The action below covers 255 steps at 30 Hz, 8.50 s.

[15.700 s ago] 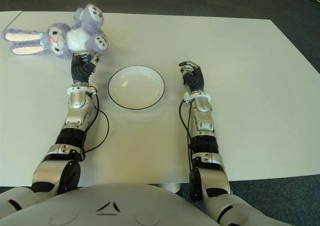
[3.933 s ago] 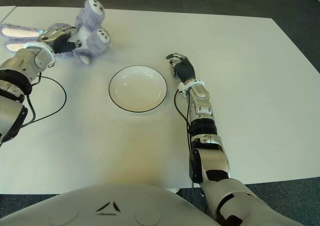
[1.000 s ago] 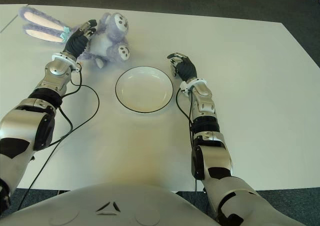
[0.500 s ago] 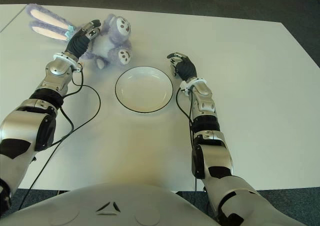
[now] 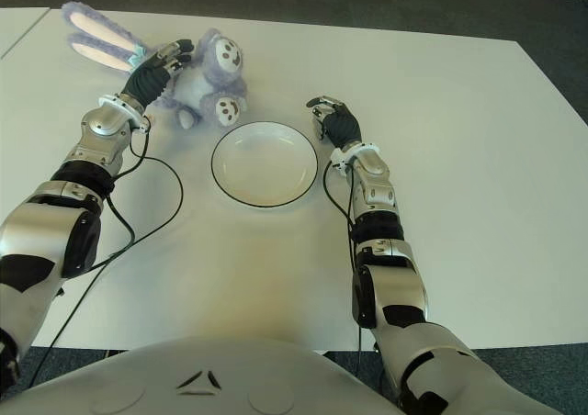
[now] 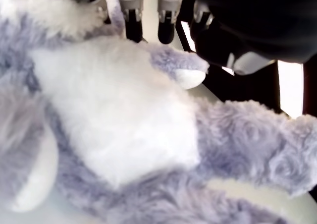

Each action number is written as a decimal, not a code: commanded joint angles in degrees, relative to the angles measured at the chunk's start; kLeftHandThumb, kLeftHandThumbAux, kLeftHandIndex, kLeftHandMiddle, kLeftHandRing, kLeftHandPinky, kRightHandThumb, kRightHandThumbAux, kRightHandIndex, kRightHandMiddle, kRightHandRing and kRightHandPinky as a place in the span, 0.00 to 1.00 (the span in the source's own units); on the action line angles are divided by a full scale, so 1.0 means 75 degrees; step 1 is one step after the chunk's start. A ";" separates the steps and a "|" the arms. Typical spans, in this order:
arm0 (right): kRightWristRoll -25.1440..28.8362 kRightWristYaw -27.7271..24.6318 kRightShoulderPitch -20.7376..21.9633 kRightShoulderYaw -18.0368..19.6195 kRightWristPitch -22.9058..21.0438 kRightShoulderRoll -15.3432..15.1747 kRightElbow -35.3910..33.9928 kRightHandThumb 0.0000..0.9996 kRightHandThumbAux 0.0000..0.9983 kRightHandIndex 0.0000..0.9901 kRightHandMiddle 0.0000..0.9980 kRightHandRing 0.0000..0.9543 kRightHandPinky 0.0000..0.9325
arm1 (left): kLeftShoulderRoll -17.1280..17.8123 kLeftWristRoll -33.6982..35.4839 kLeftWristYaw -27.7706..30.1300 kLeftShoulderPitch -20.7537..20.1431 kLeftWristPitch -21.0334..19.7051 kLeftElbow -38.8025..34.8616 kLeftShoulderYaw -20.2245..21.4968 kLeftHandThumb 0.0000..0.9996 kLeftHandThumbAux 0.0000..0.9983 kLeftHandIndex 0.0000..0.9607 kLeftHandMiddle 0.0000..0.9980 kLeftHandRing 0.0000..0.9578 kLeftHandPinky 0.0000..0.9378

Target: Put the doll into the plate.

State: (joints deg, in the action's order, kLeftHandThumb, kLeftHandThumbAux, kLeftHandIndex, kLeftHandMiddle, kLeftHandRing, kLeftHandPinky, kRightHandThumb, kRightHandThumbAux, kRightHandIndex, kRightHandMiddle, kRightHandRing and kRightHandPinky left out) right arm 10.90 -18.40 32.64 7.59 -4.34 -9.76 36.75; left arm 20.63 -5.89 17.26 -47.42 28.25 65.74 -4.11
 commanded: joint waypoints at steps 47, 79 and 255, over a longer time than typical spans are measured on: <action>-0.0084 -0.0068 -0.0220 -0.0015 -0.0462 -0.0057 0.0734 0.69 0.73 0.44 0.88 0.91 0.92 | 0.0549 -0.6662 -0.3326 -0.0957 -0.1610 0.0758 -0.6184 0.62 0.12 0.00 0.00 0.00 0.00; -0.0028 -0.0153 -0.0191 0.0022 -0.0646 -0.0147 0.0736 0.69 0.73 0.44 0.88 0.90 0.91 | 0.0375 -0.5182 -0.3392 -0.0611 -0.1429 0.1326 -0.4886 0.69 0.32 0.01 0.40 0.59 0.74; -0.0118 -0.0812 0.0839 -0.0183 0.0218 -0.0424 0.2956 0.69 0.73 0.44 0.84 0.86 0.88 | 0.0579 -0.4789 -0.5119 0.0753 0.1956 -0.4730 -0.2271 1.00 0.61 0.91 0.90 0.93 0.93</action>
State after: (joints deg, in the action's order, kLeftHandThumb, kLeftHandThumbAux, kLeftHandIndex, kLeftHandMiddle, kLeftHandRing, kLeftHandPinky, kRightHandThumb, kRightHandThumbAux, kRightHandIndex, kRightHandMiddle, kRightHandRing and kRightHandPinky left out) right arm 11.98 -24.68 43.19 7.26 -0.12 -14.18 55.40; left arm 25.50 -41.71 -22.19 -43.16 42.07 30.05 -20.49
